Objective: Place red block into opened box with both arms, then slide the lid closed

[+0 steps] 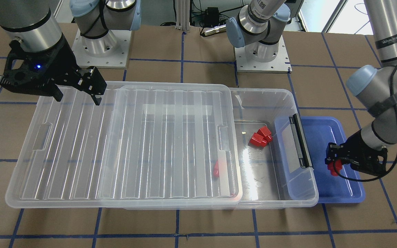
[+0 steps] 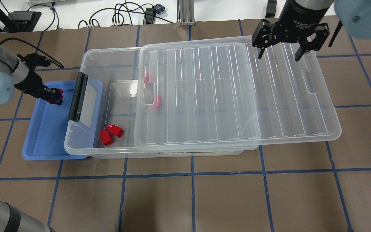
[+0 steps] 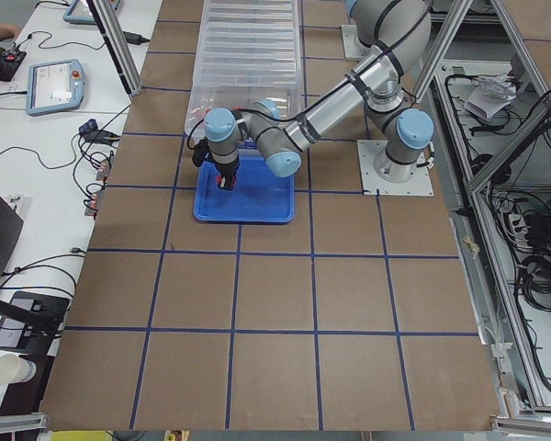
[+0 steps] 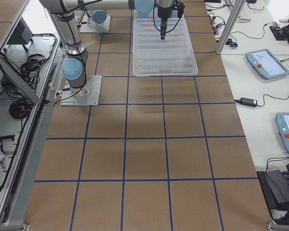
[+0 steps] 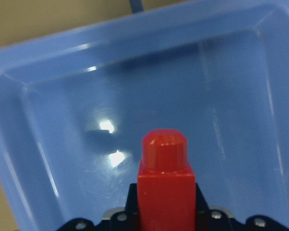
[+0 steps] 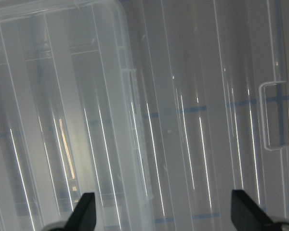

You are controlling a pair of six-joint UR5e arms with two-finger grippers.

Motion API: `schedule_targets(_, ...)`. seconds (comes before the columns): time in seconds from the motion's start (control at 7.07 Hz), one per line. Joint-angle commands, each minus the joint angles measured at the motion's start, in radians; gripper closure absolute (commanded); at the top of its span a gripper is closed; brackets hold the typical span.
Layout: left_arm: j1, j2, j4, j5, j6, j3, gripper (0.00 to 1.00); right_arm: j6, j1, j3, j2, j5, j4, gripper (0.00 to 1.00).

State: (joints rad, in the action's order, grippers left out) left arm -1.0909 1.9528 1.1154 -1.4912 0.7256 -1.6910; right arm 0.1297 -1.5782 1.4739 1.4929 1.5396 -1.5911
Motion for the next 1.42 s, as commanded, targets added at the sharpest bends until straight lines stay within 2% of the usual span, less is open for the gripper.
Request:
schedule_targets(0.0, -0.006, -0.040, 0.307, 0.027, -0.005, 0.216, 0.88, -0.004, 0.000, 0.005, 0.006, 0.002, -0.003, 0.00)
schedule_targets(0.14, -0.015, -0.060, 0.342, 0.069, -0.034, 0.230, 0.88, -0.005, 0.000, 0.006, 0.006, 0.002, -0.003, 0.00)
schedule_targets(0.57, -0.252, -0.150, 0.350, 0.048, -0.442, 0.223, 0.88, -0.007, 0.000, 0.006, 0.006, 0.002, -0.004, 0.00)
schedule_targets(0.71, -0.327, -0.163, 0.342, 0.025, -0.544, 0.206, 0.88, -0.007, 0.000, 0.008, 0.006, 0.001, -0.003, 0.00)
schedule_targets(0.85, -0.366, -0.167, 0.324, 0.026, -0.563, 0.176, 0.88, -0.007, 0.000, 0.006, 0.007, 0.002, -0.003, 0.00)
schedule_targets(1.13, -0.382, -0.157, 0.188, 0.026, -0.672, 0.060, 0.89, -0.007, 0.000, 0.006, 0.007, 0.002, -0.003, 0.00)
schedule_targets(1.27, -0.382, -0.155, 0.047, 0.023, -0.675, -0.023, 0.89, -0.009, 0.000, 0.006, 0.006, 0.002, -0.003, 0.00)
